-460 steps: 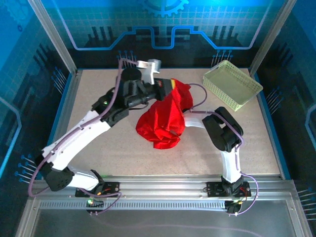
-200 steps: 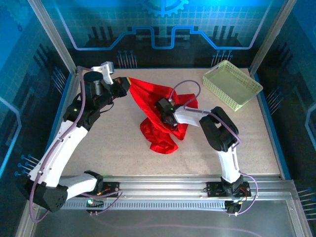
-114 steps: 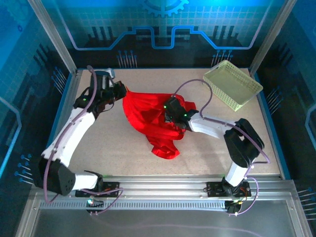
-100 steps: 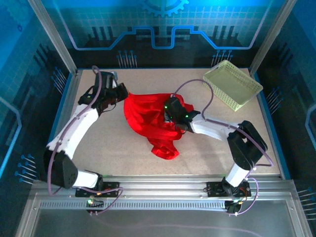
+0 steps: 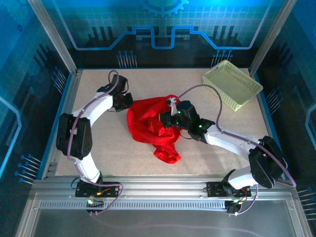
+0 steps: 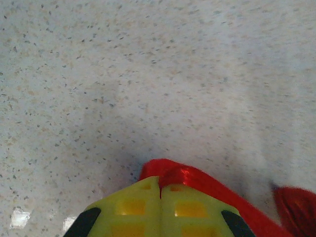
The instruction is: Fold the inside-out t-shirt
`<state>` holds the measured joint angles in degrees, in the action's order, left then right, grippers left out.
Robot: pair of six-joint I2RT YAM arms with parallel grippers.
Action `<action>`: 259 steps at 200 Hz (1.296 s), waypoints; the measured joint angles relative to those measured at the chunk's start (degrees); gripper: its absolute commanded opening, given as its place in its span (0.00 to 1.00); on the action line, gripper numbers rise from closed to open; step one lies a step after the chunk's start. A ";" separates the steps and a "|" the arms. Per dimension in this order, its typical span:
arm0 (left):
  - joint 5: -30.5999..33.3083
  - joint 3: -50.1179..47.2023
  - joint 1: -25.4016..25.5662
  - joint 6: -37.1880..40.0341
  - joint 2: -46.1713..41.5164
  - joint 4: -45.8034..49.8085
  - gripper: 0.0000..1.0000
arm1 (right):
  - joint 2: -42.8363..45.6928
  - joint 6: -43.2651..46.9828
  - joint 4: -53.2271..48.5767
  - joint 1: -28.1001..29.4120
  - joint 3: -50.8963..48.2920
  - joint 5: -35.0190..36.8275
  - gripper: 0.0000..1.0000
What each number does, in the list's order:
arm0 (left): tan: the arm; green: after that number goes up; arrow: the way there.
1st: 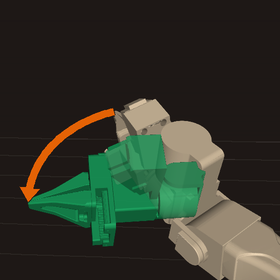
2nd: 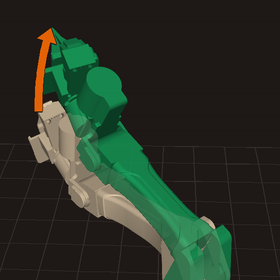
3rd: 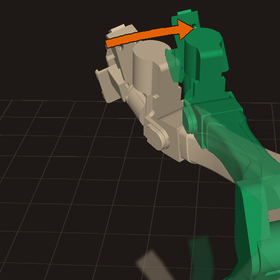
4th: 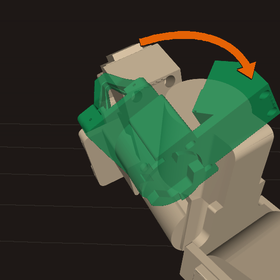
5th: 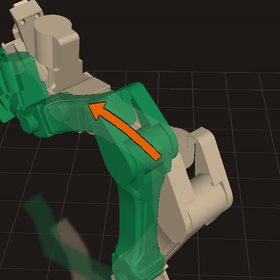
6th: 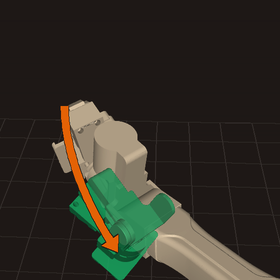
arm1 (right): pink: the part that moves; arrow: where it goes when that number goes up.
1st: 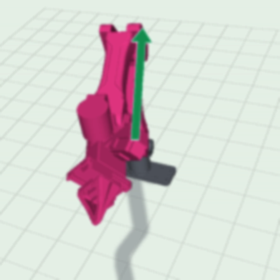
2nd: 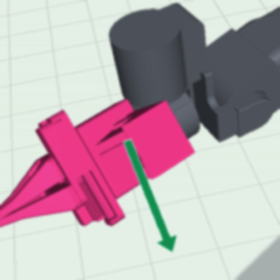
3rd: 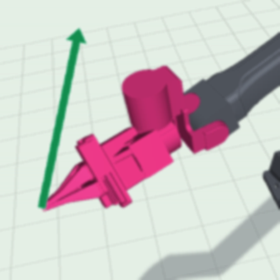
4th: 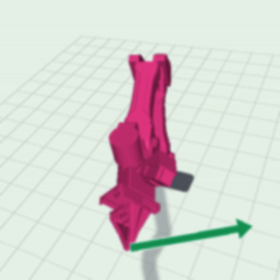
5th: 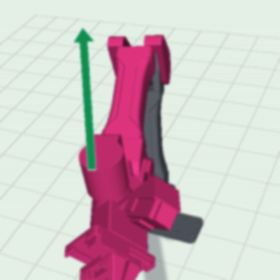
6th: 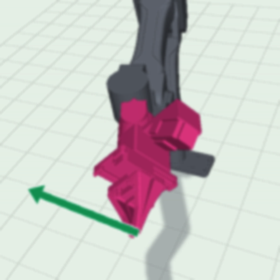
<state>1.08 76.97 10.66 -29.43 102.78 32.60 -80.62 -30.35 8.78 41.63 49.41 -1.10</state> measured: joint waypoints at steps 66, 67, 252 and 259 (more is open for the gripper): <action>0.24 -3.96 -1.22 3.04 -2.67 0.20 0.47 | 0.00 4.44 1.99 0.37 -3.23 -3.67 0.00; 0.22 -4.46 -1.11 2.91 -3.28 -0.11 0.48 | 0.00 4.48 1.99 0.37 -3.23 -3.67 0.00; -24.44 -24.13 17.18 16.04 -28.52 -26.93 0.53 | 7.17 10.99 0.02 0.37 -4.22 -5.40 0.00; -24.61 -24.09 17.16 16.04 -27.98 -26.91 0.46 | 7.17 11.15 -0.11 0.37 -4.22 -5.42 0.00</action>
<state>-23.53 52.88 27.81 -13.39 74.81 5.69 -73.45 -19.20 8.67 42.00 45.19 -6.52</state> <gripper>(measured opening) 0.556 0.079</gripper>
